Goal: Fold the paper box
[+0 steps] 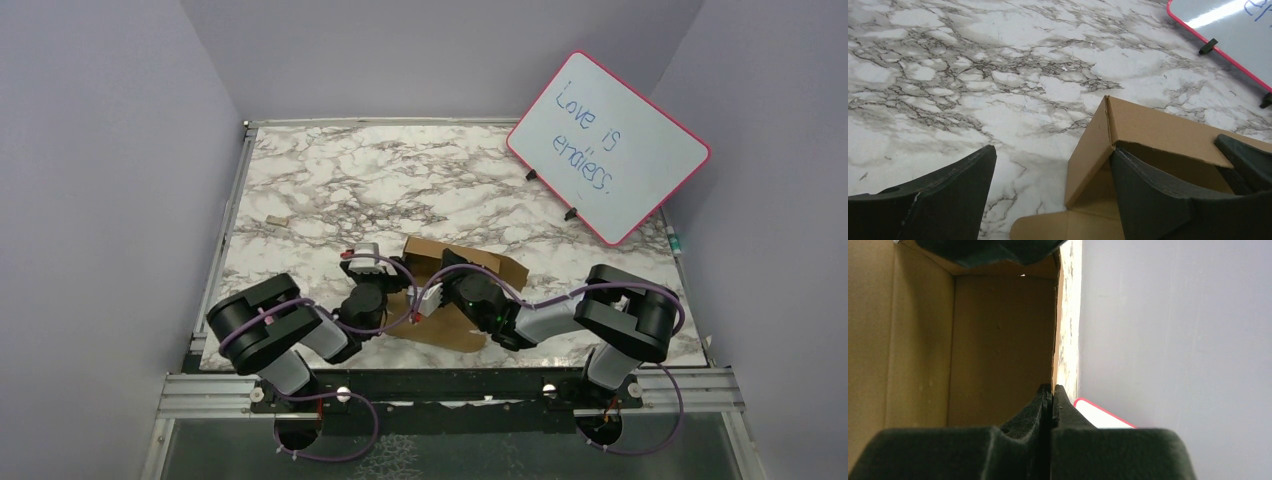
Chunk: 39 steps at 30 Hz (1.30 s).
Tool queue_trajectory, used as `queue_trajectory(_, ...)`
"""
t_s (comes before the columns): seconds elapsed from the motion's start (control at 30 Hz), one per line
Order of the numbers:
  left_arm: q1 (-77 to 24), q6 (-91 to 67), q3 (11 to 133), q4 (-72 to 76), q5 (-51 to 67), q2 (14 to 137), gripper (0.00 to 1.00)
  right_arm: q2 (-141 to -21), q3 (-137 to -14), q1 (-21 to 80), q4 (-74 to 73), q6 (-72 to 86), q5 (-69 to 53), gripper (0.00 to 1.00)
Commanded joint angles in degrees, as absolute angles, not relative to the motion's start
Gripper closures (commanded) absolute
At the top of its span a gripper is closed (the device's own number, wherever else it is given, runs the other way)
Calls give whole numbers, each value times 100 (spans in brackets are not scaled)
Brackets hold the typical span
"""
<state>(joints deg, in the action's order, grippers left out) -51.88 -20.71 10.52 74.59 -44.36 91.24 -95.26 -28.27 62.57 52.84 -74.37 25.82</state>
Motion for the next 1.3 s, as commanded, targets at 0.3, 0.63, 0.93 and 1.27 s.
queue_trajectory(0.3,-5214,-3663,142,4263,-4105,5046,14,-9364,-3307,6302,4158,-6899,2619,80)
queue_trajectory(0.63,-5208,-3808,1119,1594,-4175,3496,1,-8611,-3915,6418,1935,-5222,2461,41)
queue_trajectory(0.93,-5056,-3518,2191,535,-3517,4129,1,-7584,-4371,6451,307,-2652,2278,26)
queue_trajectory(1.27,-3510,-3432,2734,790,-868,5409,3,-6631,-4736,6369,-1404,1109,3342,17)
